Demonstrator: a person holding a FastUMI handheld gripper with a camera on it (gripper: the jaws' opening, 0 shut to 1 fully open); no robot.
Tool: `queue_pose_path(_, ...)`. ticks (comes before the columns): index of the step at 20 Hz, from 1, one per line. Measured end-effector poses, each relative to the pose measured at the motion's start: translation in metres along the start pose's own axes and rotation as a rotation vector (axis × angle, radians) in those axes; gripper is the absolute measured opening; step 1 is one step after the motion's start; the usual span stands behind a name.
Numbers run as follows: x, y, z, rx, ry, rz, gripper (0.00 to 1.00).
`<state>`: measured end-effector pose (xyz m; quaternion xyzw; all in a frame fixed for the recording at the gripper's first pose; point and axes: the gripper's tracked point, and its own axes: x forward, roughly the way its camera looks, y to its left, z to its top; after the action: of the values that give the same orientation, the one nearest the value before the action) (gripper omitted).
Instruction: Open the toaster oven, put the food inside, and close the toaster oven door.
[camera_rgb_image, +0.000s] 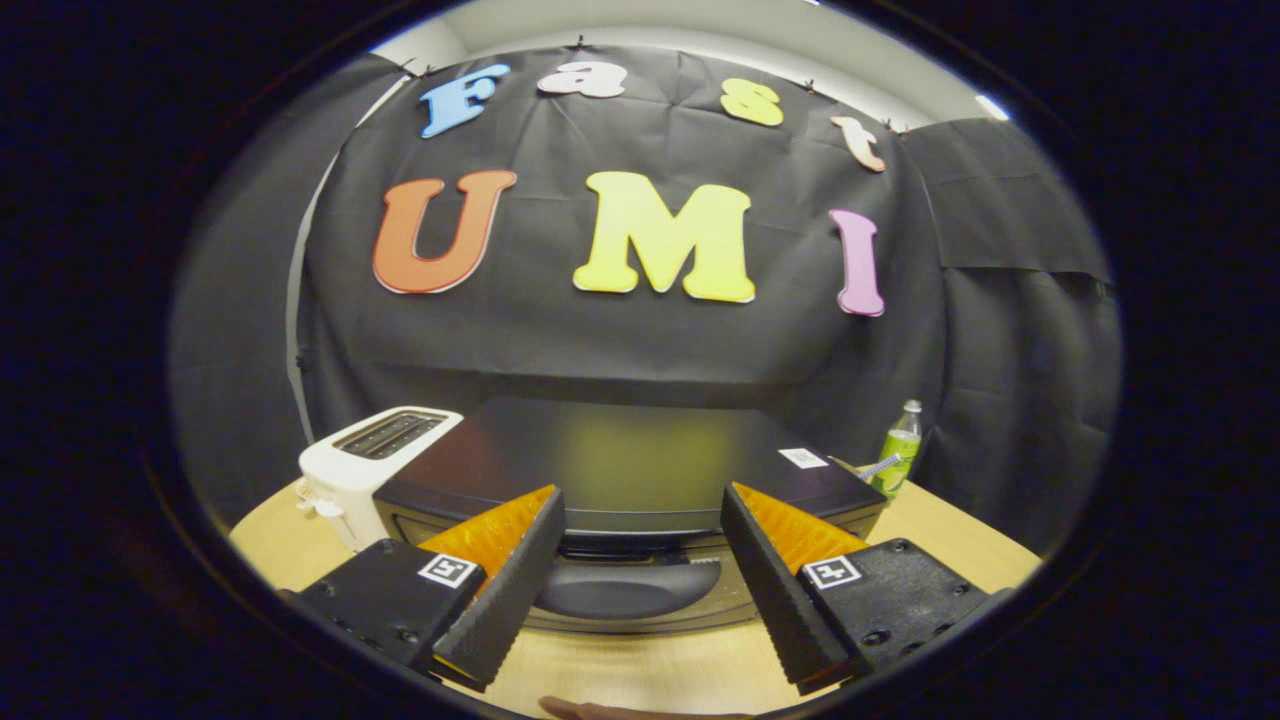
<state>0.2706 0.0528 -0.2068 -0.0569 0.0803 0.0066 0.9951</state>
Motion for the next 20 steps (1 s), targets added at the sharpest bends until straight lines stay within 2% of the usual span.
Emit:
queue_pose_path(6, -0.009, 0.000, -0.003, 0.018, 0.051, 0.016, 1.00)
queue_pose_path(8, -0.017, -0.002, -0.016, 0.026, 0.146, 0.027, 1.00)
queue_pose_path(9, -0.019, -0.002, -0.012, 0.046, 0.109, 0.022, 1.00)
queue_pose_path(10, -0.025, 0.000, -0.024, 0.033, 0.165, 0.040, 1.00)
queue_pose_path(11, -0.022, -0.002, -0.022, 0.052, 0.138, 0.041, 1.00)
queue_pose_path(15, -0.046, -0.005, -0.039, 0.061, 0.186, 0.066, 1.00)
queue_pose_path(20, -0.077, -0.005, -0.066, 0.003, 0.191, 0.080, 1.00)
